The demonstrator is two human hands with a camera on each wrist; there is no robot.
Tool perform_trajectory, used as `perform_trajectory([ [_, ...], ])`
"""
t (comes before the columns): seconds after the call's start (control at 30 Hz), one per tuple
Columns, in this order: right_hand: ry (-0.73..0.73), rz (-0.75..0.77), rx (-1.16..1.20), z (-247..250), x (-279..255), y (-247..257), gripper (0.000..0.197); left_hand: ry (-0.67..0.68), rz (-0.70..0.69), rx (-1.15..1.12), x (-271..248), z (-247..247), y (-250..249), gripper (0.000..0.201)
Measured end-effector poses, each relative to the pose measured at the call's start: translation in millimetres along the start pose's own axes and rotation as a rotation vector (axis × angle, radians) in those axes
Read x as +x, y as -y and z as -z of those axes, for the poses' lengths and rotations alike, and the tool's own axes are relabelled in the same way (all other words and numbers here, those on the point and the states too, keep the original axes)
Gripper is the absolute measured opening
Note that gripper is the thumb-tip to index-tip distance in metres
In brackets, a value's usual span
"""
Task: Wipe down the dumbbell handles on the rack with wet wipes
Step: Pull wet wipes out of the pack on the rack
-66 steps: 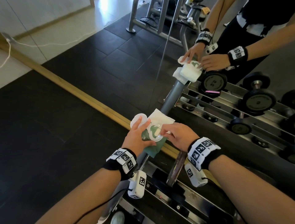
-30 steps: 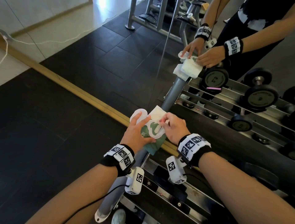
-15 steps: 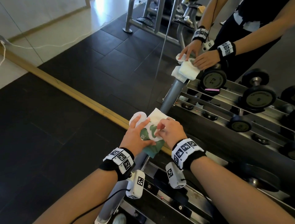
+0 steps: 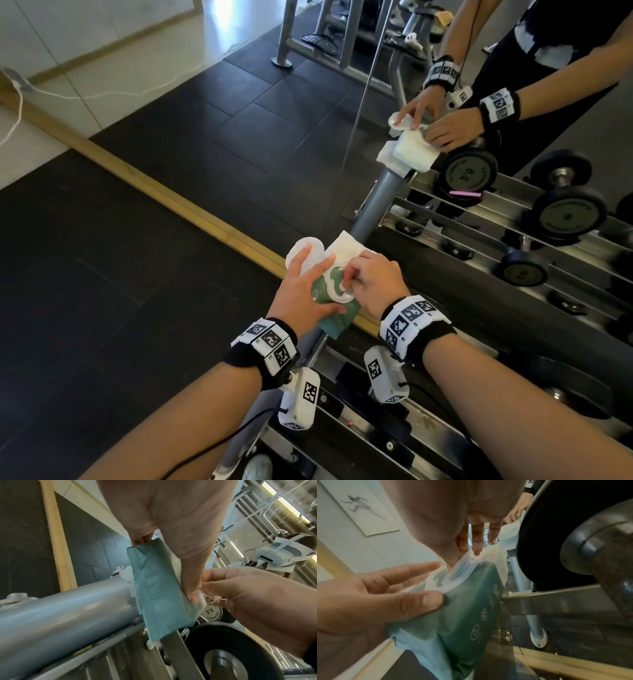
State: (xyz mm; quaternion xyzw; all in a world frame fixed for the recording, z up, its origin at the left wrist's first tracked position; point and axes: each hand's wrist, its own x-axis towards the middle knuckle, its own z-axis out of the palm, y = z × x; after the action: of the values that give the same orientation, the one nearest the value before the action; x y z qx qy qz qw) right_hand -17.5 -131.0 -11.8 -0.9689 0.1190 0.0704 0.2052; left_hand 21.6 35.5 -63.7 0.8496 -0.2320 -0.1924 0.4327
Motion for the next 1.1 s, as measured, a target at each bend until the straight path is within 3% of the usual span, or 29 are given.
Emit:
perform_trajectory([
  [0.17, -0.052, -0.043, 0.019, 0, -2, -2, 0.017, -0.039, 0.029, -0.054, -1, -7, -7, 0.091],
  [0.3, -0.057, 0.026, -0.165, 6, -6, -1, 0.016, -0.041, 0.040, -0.037, 2, -5, -6, 0.093],
  [0.53, 0.006, 0.077, -0.145, 13, -15, 1, 0.012, -0.067, 0.038, -0.044, -1, -6, -8, 0.093],
  [0.8, 0.063, -0.097, 0.229, 21, -21, -1, 0.014, -0.068, 0.058, -0.023, -2, -8, -8, 0.091],
  [0.97, -0.098, -0.117, 0.610, 46, -25, 2, 0.018, -0.045, 0.107, -0.017, 1, -7, -12, 0.091],
  [1.1, -0.463, -0.179, 0.939, 79, -30, -3, 0.008, -0.004, 0.146, 0.059, 2, -6, -17, 0.093],
])
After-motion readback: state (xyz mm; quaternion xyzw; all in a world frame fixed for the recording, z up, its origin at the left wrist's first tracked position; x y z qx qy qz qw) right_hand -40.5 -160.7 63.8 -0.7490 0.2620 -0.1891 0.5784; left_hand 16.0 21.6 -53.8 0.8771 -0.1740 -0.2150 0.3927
